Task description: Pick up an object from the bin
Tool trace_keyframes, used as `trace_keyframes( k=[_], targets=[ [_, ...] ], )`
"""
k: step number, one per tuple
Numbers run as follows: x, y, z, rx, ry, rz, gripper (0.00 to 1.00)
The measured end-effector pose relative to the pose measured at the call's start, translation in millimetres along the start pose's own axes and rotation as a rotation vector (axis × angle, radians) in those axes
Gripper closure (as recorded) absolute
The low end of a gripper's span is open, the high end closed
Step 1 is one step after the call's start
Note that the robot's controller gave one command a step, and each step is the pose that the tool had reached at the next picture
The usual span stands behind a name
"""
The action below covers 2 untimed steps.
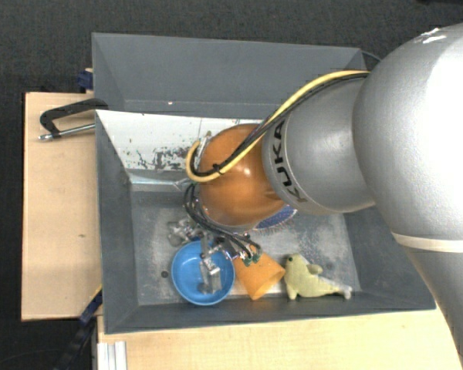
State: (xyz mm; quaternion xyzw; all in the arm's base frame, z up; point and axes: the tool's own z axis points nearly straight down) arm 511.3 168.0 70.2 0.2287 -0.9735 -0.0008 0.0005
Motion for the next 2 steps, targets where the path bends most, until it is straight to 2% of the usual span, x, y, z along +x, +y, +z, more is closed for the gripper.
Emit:
trace_keyframes(
  k=[2],
  targets=[
    [-2.1, 1.5, -1.6, 0.000, -0.004, 0.003, 0.00]
  ],
)
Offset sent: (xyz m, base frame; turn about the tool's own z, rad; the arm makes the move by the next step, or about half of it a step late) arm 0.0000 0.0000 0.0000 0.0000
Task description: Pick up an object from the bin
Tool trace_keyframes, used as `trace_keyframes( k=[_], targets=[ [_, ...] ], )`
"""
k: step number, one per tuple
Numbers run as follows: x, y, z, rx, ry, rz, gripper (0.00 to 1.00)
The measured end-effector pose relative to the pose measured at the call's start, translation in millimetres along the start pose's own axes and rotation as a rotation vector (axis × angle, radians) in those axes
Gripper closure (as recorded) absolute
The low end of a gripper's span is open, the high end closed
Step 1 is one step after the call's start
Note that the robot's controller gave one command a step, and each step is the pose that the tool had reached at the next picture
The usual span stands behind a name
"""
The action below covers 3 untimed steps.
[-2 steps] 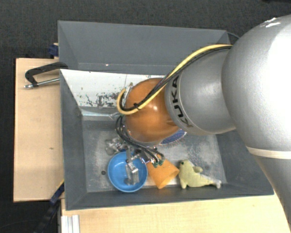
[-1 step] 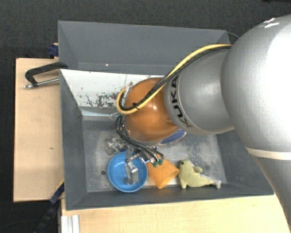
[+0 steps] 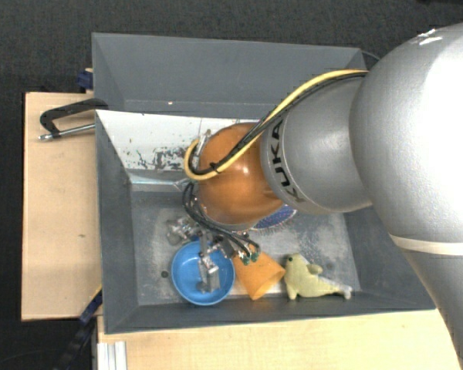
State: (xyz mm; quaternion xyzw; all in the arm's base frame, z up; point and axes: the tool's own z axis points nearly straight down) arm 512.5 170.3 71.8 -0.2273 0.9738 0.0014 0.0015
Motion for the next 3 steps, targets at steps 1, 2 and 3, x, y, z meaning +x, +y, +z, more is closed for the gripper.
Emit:
trace_keyframes(
  k=[1, 2, 3],
  targets=[
    [-1.3, 1, -1, 0.000, -0.002, 0.001, 0.00],
    [-1.7, 0, -1, 0.000, -0.003, 0.002, 1.00],
    [-4.7, 1, -60, 0.003, -0.009, 0.002, 1.00]
  ],
)
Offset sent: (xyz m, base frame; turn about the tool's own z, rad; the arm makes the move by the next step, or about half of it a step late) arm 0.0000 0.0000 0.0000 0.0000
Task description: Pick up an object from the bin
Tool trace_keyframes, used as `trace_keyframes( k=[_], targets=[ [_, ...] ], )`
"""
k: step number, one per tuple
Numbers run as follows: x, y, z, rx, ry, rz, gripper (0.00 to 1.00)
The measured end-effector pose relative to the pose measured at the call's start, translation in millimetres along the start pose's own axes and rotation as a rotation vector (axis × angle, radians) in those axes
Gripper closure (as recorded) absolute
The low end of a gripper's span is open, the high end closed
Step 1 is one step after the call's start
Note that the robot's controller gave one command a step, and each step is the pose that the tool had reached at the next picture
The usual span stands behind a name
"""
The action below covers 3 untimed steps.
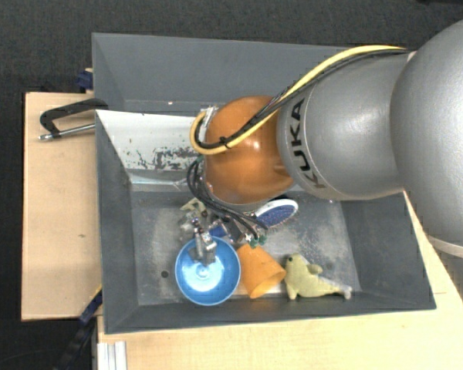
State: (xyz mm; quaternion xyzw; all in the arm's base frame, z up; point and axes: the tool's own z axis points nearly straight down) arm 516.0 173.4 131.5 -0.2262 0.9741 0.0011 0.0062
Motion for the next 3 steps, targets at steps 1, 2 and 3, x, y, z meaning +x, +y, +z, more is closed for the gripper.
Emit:
trace_keyframes(
  k=[1, 2, 3],
  targets=[
    [-3.1, 1, -37, 0.000, 0.001, 0.000, 1.00],
    [-5.1, 1, -46, 0.000, 0.003, 0.002, 1.00],
    [-6.8, 1, -55, 0.000, 0.004, 0.003, 1.00]
  ],
)
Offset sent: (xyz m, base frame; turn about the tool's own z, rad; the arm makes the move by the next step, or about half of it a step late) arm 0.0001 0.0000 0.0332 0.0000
